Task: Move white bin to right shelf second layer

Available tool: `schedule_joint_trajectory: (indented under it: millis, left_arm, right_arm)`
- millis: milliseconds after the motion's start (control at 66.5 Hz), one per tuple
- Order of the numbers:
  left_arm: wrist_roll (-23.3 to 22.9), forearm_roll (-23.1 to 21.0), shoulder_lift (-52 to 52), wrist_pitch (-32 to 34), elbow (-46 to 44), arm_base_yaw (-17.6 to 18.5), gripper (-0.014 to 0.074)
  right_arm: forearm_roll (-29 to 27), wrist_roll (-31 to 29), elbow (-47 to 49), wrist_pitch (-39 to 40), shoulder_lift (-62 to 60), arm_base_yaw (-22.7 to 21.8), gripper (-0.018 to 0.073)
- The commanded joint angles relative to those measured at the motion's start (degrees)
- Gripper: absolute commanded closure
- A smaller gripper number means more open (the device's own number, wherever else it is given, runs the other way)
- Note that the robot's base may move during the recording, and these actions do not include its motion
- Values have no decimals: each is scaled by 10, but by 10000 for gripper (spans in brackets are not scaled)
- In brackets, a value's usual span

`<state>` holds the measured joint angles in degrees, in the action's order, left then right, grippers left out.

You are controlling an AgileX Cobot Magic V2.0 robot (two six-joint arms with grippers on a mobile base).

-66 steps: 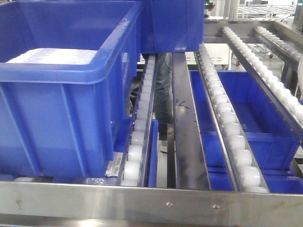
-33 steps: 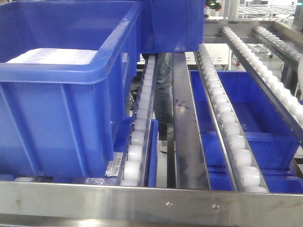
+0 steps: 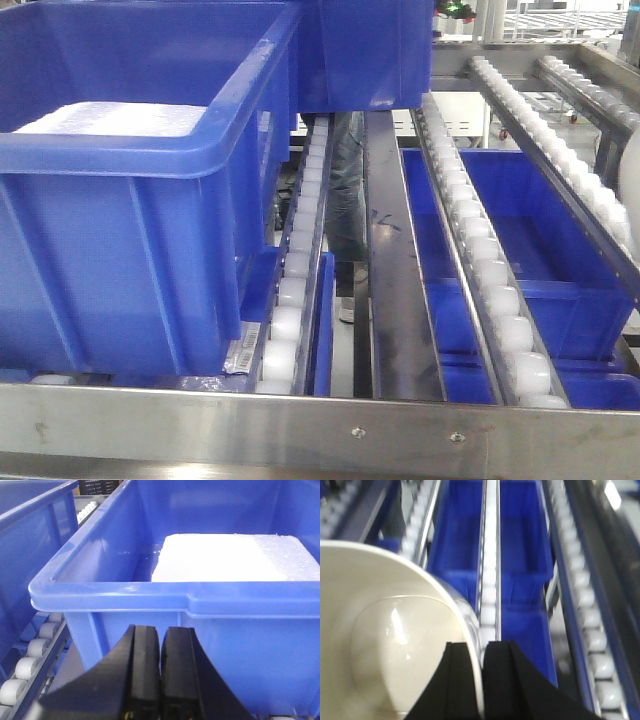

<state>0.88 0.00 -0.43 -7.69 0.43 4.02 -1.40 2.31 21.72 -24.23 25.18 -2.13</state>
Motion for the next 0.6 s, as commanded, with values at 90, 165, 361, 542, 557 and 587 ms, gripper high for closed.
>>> schedule_joint_trajectory:
  millis: [90, 165, 361, 542, 557, 587]
  left_arm:
    - [-2, 0, -9, 49, 21, 4, 512]
    - [-2, 0, -9, 49, 21, 4, 512]
    - [-2, 0, -9, 49, 21, 4, 512]
    - [-2, 0, -9, 49, 21, 4, 512]
    - [-2, 0, -9, 49, 21, 4, 512]
    - [-2, 0, -9, 49, 21, 4, 512]
  right_arm:
    - [-13, 2, 26, 142, 121, -1, 511]
    - [-23, 2, 28, 175, 173, -1, 511]
    - [-52, 2, 28, 214, 284, -1, 511]
    - [-52, 2, 28, 214, 321, -1, 511]
    - [-52, 2, 28, 214, 322, -1, 511]
    - [-52, 2, 28, 213, 322, -1, 511]
